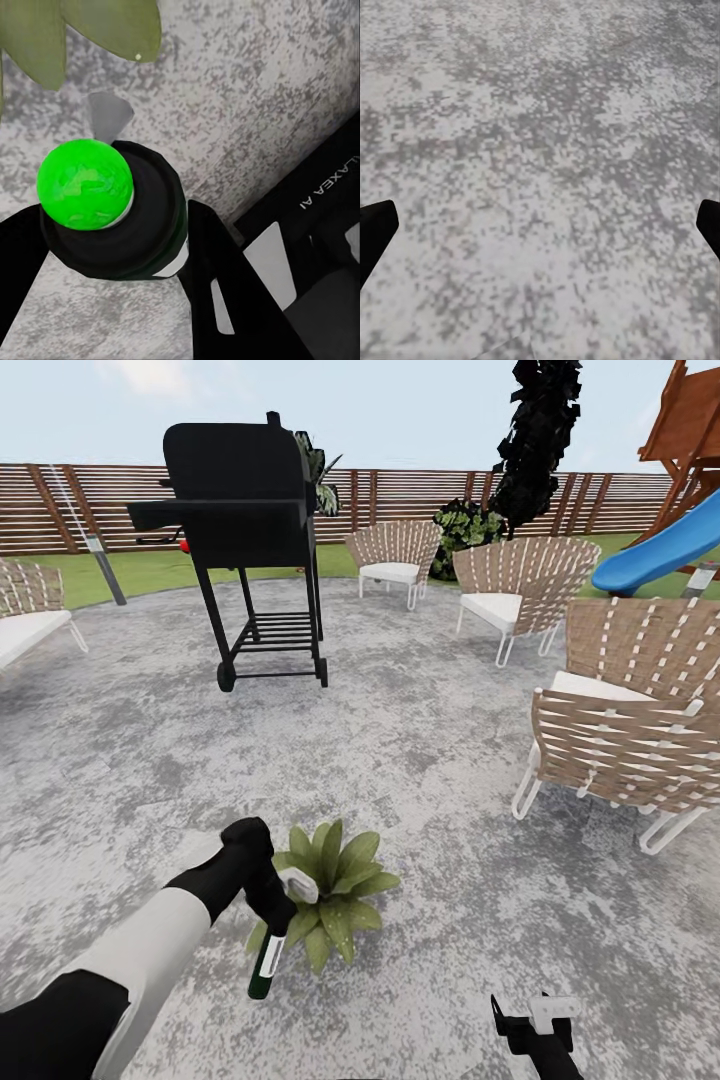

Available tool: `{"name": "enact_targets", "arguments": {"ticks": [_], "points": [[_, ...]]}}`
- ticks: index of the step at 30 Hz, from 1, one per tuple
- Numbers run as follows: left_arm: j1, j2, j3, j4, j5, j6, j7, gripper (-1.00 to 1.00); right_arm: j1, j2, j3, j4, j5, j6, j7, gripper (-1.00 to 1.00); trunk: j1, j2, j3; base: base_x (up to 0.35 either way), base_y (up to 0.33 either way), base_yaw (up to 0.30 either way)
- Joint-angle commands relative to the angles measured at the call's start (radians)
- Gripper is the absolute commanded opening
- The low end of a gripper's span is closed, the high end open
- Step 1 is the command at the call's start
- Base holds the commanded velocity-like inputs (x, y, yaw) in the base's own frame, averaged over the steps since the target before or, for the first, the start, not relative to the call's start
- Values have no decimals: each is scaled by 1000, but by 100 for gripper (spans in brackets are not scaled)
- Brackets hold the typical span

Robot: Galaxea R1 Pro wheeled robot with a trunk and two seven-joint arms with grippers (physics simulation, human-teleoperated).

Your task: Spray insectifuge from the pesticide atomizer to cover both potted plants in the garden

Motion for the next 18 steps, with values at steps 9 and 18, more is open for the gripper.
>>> {"name": "enact_targets", "arguments": {"ticks": [9,18], "points": [[10,10,-1,3,-12,2,-16,-100,-1,0,-8,1,10,-3,2,100,0,0,-1,-101,-33,0],[-36,-20,1,1,-11,11,-16,-100,-1,0,-8,1,10,-3,1,100,0,0,-1,-96,-12,0]]}}
